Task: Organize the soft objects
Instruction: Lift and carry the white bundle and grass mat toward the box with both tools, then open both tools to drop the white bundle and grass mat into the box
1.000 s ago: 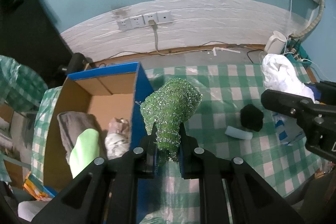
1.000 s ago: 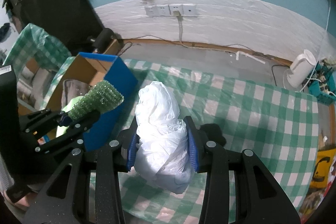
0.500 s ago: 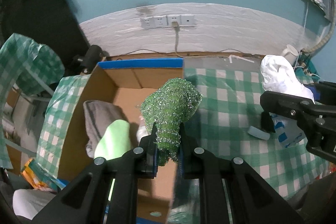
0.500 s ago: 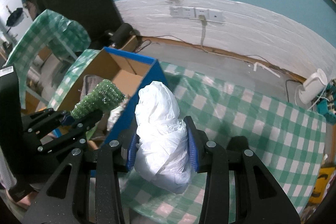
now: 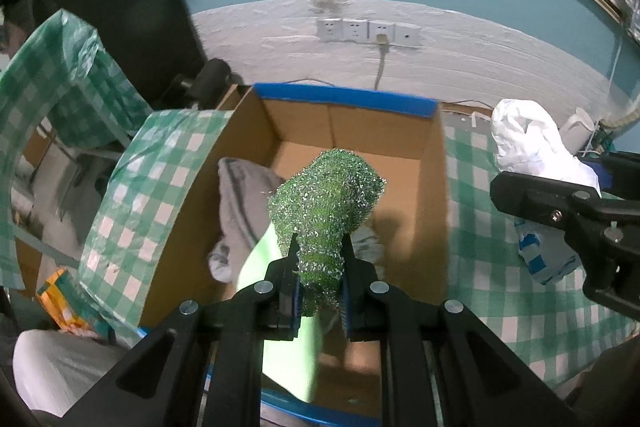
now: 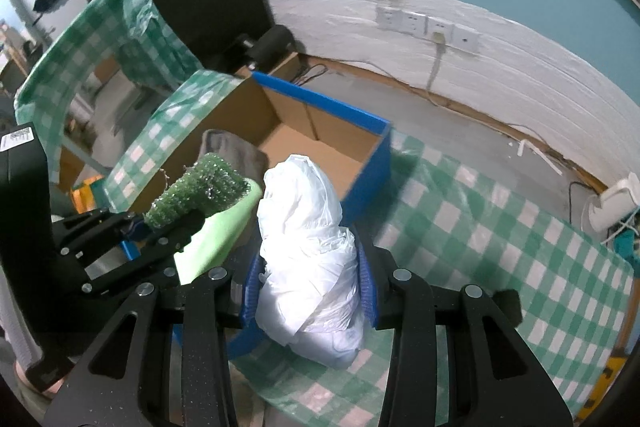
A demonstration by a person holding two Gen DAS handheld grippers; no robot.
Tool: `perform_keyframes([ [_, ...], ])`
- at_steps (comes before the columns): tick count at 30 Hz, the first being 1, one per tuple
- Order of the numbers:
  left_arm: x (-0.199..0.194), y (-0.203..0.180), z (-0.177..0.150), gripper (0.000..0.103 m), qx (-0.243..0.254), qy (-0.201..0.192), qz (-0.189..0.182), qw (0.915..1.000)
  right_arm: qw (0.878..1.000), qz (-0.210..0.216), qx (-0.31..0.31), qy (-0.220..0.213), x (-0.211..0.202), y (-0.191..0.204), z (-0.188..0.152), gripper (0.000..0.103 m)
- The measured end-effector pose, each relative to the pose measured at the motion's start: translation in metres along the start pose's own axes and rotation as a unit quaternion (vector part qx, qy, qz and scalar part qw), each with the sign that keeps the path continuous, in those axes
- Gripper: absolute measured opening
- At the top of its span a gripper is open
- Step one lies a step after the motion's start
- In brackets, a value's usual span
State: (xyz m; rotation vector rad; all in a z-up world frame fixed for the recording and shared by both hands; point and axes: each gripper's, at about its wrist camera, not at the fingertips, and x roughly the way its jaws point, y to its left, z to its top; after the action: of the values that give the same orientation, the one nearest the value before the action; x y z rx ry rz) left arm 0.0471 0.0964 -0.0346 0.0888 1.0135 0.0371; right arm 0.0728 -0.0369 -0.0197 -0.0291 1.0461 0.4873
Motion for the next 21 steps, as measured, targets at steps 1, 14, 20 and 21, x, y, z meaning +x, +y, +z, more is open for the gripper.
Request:
perform_keyframes([
  [1, 0.003, 0.005, -0.001, 0.015, -0.004, 0.003, 0.001, 1.0, 1.0, 0.002, -0.001, 0.002, 0.004, 0.004, 0.001, 0.039],
  [14, 0.023, 0.04, -0.011, 0.015, -0.033, 0.028, 0.015, 0.9989, 0.999, 0.02, -0.014, 0.026, 0.048, 0.034, 0.014, 0.039],
  [20, 0.026, 0.04, -0.012, 0.028, -0.028, 0.038, 0.016, 0.9988, 0.999, 0.025, -0.014, 0.037, 0.062, 0.04, 0.014, 0.042],
  [21, 0.027, 0.04, -0.012, 0.035, -0.029, 0.04, 0.015, 0.9986, 0.999, 0.024, -0.014, 0.038, 0.063, 0.04, 0.014, 0.044],
])
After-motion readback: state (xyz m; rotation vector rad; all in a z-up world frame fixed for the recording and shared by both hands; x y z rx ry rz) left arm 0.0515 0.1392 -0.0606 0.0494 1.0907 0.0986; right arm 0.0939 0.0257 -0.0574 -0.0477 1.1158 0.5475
